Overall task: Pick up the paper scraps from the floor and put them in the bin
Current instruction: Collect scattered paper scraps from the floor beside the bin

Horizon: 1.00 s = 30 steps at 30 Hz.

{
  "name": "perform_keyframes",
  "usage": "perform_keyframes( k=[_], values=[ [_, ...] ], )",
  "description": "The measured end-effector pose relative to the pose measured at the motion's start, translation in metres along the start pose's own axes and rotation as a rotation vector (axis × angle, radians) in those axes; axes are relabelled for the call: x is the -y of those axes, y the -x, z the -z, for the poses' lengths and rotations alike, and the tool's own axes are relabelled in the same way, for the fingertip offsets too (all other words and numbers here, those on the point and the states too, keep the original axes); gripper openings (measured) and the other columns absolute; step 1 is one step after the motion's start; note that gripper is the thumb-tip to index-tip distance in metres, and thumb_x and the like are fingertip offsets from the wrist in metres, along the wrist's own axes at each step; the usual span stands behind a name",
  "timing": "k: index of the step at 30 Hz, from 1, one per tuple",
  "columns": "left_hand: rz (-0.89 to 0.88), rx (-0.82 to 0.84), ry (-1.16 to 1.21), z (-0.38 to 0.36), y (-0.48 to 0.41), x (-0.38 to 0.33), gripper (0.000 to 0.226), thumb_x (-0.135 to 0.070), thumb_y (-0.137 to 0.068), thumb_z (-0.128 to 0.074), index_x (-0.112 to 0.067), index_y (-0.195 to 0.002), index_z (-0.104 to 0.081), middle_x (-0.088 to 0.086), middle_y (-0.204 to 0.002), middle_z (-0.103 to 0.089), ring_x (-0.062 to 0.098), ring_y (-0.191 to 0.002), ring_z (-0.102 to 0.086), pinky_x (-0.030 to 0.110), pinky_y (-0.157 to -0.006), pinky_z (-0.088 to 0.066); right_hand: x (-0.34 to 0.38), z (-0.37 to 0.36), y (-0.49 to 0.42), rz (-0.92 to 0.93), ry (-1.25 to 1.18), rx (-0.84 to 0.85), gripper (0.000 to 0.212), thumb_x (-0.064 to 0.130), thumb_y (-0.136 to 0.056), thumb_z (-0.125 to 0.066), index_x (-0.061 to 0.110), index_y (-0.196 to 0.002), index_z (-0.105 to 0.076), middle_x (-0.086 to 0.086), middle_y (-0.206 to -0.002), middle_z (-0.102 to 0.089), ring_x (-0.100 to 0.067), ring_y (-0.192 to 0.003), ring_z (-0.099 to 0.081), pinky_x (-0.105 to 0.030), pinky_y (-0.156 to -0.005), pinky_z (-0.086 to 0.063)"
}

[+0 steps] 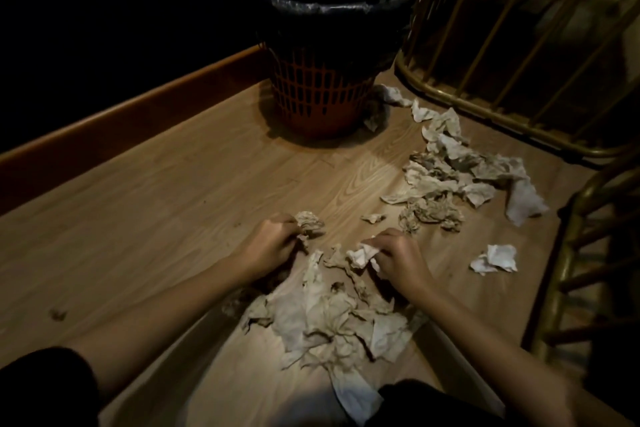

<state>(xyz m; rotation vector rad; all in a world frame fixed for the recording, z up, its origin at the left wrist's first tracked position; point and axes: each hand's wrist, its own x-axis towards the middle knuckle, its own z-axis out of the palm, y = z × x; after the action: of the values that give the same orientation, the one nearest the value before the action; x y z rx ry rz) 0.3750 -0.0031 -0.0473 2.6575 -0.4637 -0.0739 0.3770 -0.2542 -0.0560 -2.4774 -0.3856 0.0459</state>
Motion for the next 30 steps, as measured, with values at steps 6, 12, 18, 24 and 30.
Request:
perform_keyframes(
  k=[6, 12, 18, 24, 30],
  values=[
    [-0.102, 0.295, 0.027, -0.023, 0.061, -0.053, 0.076, -0.056, -0.082, -0.049, -0.019, -0.143, -0.023, 0.007, -0.144, -0.029, 0.019, -0.129, -0.031, 0.031, -0.107, -0.036, 0.032, 0.017, 0.011, -0.215, 0.003, 0.117, 0.034, 0.016, -0.081, -0.066, 0.013, -0.115, -0.065, -0.011, -0.110, -0.060, -0.025, -0.102, -0.057, -0.025, -0.083, -0.044],
    [-0.191, 0.151, -0.003, -0.058, 0.059, -0.053, 0.027, -0.016, -0.084, -0.050, -0.006, -0.107, -0.058, 0.011, -0.112, -0.057, 0.025, -0.106, -0.049, 0.040, -0.088, -0.049, 0.043, 0.004, 0.069, -0.344, 0.177, 0.611, 0.114, 0.062, -0.060, -0.074, 0.024, -0.147, -0.010, -0.005, -0.155, -0.007, -0.032, -0.142, -0.006, -0.046, -0.115, -0.020],
    [-0.083, 0.019, 0.129, -0.016, 0.042, -0.022, 0.023, -0.010, -0.081, -0.060, -0.007, -0.103, -0.067, 0.011, -0.108, -0.066, 0.024, -0.102, -0.059, 0.028, -0.088, -0.044, 0.030, -0.042, 0.105, -0.145, 0.196, 0.236, 0.071, 0.033, -0.074, -0.073, 0.030, -0.135, -0.038, -0.001, -0.134, -0.039, -0.022, -0.115, -0.039, -0.027, -0.092, -0.035],
    [-0.005, -0.036, 0.051, 0.024, 0.040, 0.009, 0.036, -0.003, -0.077, -0.064, -0.003, -0.113, -0.063, 0.015, -0.120, -0.063, 0.026, -0.111, -0.059, 0.021, -0.090, -0.038, 0.013, -0.034, 0.066, -0.050, -0.006, 0.059, 0.013, 0.011, -0.078, -0.064, 0.016, -0.089, -0.069, -0.007, -0.092, -0.062, -0.023, -0.083, -0.059, -0.019, -0.068, -0.035],
    [-0.167, 0.087, 0.031, 0.014, 0.082, 0.033, 0.043, -0.024, -0.083, -0.041, -0.013, -0.123, -0.051, 0.019, -0.117, -0.063, 0.014, -0.108, -0.045, 0.029, -0.093, -0.041, 0.004, 0.006, -0.011, -0.122, 0.038, -0.217, 0.022, -0.004, -0.076, -0.063, 0.001, -0.097, -0.069, -0.017, -0.098, -0.060, -0.024, -0.088, -0.052, -0.023, -0.073, -0.032]
  ],
)
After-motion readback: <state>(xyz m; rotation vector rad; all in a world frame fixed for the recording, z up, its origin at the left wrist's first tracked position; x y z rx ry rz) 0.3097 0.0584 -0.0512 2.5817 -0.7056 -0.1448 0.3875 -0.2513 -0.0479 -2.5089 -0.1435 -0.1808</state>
